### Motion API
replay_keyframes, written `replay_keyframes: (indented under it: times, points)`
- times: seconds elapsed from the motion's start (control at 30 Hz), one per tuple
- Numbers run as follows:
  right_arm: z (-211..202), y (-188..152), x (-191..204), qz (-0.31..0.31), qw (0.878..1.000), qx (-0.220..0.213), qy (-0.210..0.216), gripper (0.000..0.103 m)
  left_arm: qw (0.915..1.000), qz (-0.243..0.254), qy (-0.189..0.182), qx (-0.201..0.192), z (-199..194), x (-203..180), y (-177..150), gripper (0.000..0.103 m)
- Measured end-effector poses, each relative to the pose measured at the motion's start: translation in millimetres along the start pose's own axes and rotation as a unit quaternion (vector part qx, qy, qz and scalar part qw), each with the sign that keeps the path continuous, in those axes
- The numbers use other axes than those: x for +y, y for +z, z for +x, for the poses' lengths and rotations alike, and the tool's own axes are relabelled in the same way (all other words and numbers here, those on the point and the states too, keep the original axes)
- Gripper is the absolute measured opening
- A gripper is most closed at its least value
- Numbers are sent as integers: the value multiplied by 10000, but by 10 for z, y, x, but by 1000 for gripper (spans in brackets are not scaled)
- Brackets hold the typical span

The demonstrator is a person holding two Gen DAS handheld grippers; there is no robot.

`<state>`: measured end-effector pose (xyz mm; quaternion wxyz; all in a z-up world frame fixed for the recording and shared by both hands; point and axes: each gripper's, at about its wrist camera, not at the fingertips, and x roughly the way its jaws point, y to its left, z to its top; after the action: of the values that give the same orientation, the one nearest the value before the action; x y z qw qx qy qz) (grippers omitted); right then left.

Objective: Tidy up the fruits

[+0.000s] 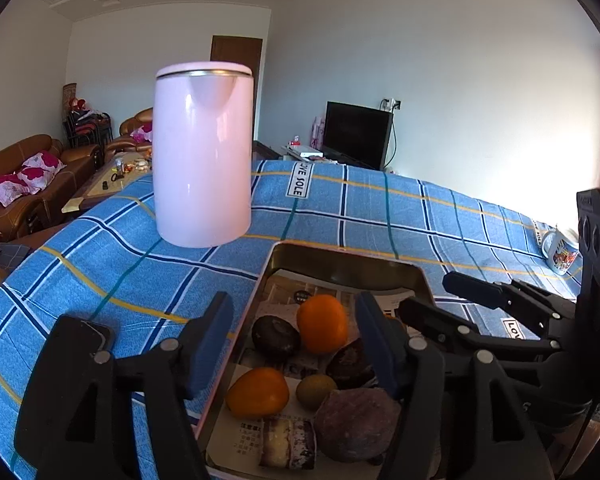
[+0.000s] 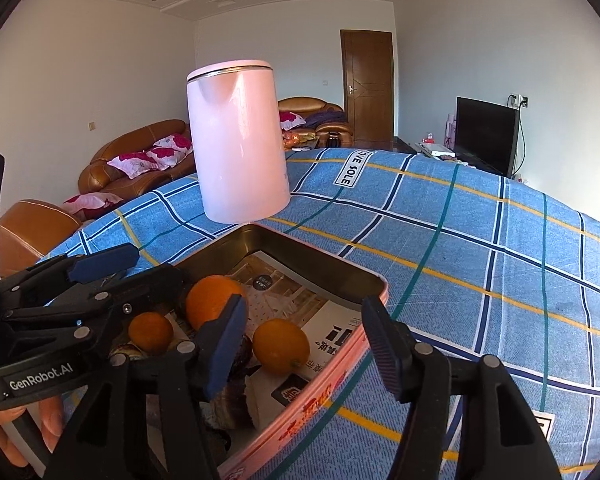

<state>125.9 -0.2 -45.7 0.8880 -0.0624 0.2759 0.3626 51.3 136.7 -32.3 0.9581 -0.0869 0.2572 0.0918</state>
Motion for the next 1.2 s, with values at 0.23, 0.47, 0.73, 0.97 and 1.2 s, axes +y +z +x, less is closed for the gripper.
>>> replay_keyframes:
  times: [0.23,0.47,0.73,0.97,1.2]
  points:
    - [-516,-19,-69,115,9991,-407,-69,70,9993,51,-146,-332,-321,-100,-10,74]
    - [-1048,-157,-207,276,9956,-849,-278,76,9980,153,-311,-533,-542,-261,-55,88]
    - [-1343,-372,-355,554,9930,-972,-377,77,9966,194,-461,-655,-676,-422,-87,95]
    - [-1514,-442,-367,583,9914,-1067,-478,78,9960,266,-559,-637,-713,-555,-139,99]
    - [-1602,-452,-317,524,9905,-1161,-526,78,9955,309,-581,-679,-792,-596,-173,100]
